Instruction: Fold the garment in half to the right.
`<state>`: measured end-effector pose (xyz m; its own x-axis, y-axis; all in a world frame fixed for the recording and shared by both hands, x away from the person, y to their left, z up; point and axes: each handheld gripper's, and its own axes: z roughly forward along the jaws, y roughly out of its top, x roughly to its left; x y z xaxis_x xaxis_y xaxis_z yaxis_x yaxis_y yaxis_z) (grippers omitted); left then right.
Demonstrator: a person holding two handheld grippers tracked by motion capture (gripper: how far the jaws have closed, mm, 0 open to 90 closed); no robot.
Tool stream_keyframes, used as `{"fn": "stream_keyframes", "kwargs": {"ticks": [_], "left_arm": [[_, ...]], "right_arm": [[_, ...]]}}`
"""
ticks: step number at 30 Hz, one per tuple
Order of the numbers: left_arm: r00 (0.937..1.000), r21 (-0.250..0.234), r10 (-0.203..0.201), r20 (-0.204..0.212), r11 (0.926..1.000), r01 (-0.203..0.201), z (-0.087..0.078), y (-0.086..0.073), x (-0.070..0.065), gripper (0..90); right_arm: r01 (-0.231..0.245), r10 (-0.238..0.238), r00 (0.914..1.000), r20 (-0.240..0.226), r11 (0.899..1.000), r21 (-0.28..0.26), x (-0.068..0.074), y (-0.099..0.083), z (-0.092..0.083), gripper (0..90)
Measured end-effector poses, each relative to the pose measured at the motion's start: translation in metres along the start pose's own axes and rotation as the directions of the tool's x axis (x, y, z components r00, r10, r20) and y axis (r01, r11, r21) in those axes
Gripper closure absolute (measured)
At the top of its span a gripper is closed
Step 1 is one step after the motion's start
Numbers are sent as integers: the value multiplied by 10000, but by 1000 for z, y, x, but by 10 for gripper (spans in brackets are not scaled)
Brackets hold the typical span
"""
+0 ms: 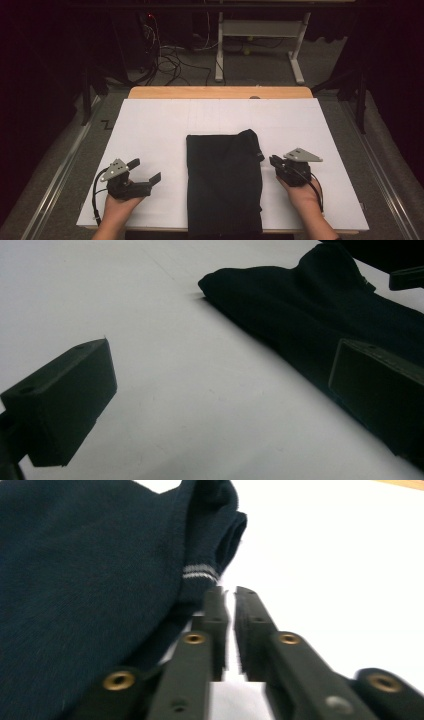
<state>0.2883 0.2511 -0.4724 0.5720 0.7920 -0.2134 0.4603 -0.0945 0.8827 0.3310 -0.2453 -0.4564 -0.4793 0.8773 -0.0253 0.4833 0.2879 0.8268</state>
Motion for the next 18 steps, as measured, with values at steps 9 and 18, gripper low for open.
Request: {"fn": "stream_keyframes", "kwargs": {"ticks": [9,18], "left_arm": [[9995,15,54,302,10000,-55,7,5,-7,0],[9985,-64,181,513,9998,-178,13,10,-14,0]], "right_arm": [[-897,794,9940,-751,9852,-1458,-31,-36,-44,317],[-1070,959,9936,-598,9687,-2239,-32,-44,-78,57]]}}
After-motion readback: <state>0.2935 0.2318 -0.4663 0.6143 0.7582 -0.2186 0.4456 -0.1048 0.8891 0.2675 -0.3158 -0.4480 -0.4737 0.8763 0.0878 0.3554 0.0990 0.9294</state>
